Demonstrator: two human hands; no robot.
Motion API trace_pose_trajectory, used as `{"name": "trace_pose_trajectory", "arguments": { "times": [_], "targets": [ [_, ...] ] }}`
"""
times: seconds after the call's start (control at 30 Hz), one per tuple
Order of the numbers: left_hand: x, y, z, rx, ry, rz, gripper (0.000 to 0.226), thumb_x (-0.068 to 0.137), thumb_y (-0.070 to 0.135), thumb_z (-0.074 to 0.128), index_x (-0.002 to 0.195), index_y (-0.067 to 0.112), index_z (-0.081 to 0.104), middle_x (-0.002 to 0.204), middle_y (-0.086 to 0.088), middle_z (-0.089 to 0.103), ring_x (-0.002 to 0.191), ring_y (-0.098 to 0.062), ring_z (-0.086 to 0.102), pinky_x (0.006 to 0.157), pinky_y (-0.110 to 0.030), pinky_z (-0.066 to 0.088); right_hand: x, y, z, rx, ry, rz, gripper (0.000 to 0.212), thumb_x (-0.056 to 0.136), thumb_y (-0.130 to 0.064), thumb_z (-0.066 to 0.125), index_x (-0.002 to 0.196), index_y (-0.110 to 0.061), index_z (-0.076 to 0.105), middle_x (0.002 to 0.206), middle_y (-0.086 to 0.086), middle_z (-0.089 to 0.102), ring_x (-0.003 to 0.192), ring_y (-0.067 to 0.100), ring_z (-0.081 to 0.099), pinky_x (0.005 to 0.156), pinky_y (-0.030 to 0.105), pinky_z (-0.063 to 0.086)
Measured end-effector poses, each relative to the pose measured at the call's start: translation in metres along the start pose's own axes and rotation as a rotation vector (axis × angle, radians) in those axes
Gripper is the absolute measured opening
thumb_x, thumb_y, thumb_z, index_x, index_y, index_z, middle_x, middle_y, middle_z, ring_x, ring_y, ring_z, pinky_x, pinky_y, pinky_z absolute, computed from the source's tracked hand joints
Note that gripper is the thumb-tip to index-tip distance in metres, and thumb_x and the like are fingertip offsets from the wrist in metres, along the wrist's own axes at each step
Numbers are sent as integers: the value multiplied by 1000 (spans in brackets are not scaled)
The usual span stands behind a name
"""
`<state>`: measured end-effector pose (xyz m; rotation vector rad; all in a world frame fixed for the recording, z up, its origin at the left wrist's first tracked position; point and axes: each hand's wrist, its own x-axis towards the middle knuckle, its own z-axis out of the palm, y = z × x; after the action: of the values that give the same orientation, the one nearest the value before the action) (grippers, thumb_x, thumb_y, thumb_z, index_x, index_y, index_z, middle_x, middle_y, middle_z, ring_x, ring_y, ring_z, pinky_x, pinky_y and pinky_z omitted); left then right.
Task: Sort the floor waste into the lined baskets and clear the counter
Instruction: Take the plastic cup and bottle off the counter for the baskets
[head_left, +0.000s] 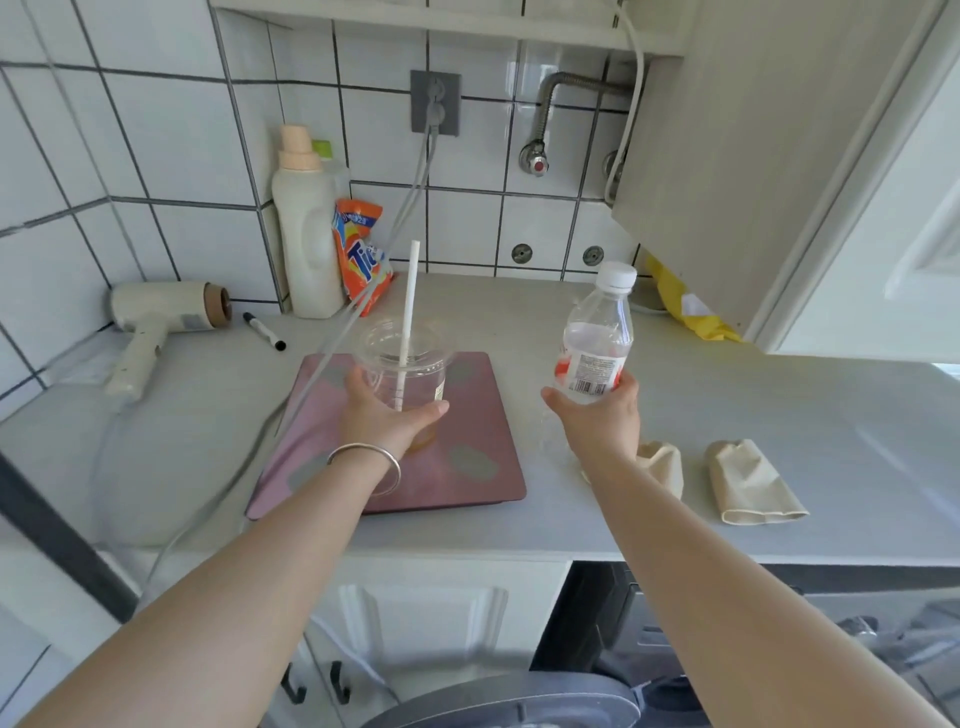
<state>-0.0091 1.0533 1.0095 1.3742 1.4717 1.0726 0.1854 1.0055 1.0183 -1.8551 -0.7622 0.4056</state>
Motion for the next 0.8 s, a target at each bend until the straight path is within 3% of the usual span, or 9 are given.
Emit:
{"name": "trace_pose_trajectory", "arguments": {
  "times": [0.07,0.13,0.23,0.27,0.33,0.43,0.6,0.7,0.8],
  "targets": [
    [-3,5,1,-11,-21,1,83,72,15,78,137,10,27,140,-6,42,101,-14,43,36,3,34,1,0,-1,6,3,6,71,68,-30,78,126,-12,41,121,4,56,115,24,53,86,30,40],
    [-3,6,3,5,-6,22,77,72,15,78,134,10,32,130,-5,48,98,-13,43,39,0,37,1,1,-3,5,6,-15,70,68,-30,78,125,-12,42,121,4,56,114,24,53,85,29,39],
    [-3,11,8,69,26,60,74,67,25,82,126,13,40,118,-1,54,103,-19,53,71,-18,42,-1,-3,-10,14,14,-41,69,68,-32,77,125,-14,42,120,3,56,113,22,53,88,31,42],
    [-4,13,11,67,21,65,74,66,27,82,125,14,40,114,2,53,104,-20,54,72,-20,40,-1,-5,-13,27,18,-41,69,67,-32,77,124,-15,43,119,2,56,112,22,54,89,32,43],
    [-9,18,18,57,9,83,74,65,31,82,124,14,41,114,3,51,102,-18,53,73,-16,39,-3,-9,-21,60,17,-33,67,67,-33,77,122,-15,44,117,2,57,111,22,55,91,35,46],
    [-21,25,28,40,-4,134,73,63,30,83,122,15,43,125,-1,55,100,-13,50,83,-23,37,-10,-12,-38,79,-15,-33,66,68,-35,75,123,-16,44,117,1,58,110,21,56,90,34,45],
    [-62,38,35,-14,-9,177,67,65,23,83,118,16,42,122,-1,55,101,-12,51,83,-24,38,-30,-9,-73,96,-63,-56,64,66,-38,75,120,-19,45,115,-1,59,105,20,58,93,41,48],
    [-96,42,33,-22,9,212,59,67,21,82,109,24,40,115,5,53,103,-12,51,85,-23,37,-47,-5,-98,136,-117,-49,60,67,-39,74,115,-19,45,109,-3,60,97,18,58,80,33,45],
    [-132,40,26,-12,62,222,64,66,24,82,115,22,43,117,5,55,108,-13,52,91,-26,39,-70,3,-122,176,-192,-57,54,70,-36,75,112,-19,44,103,-5,58,90,15,54,74,28,38]
  ]
}}
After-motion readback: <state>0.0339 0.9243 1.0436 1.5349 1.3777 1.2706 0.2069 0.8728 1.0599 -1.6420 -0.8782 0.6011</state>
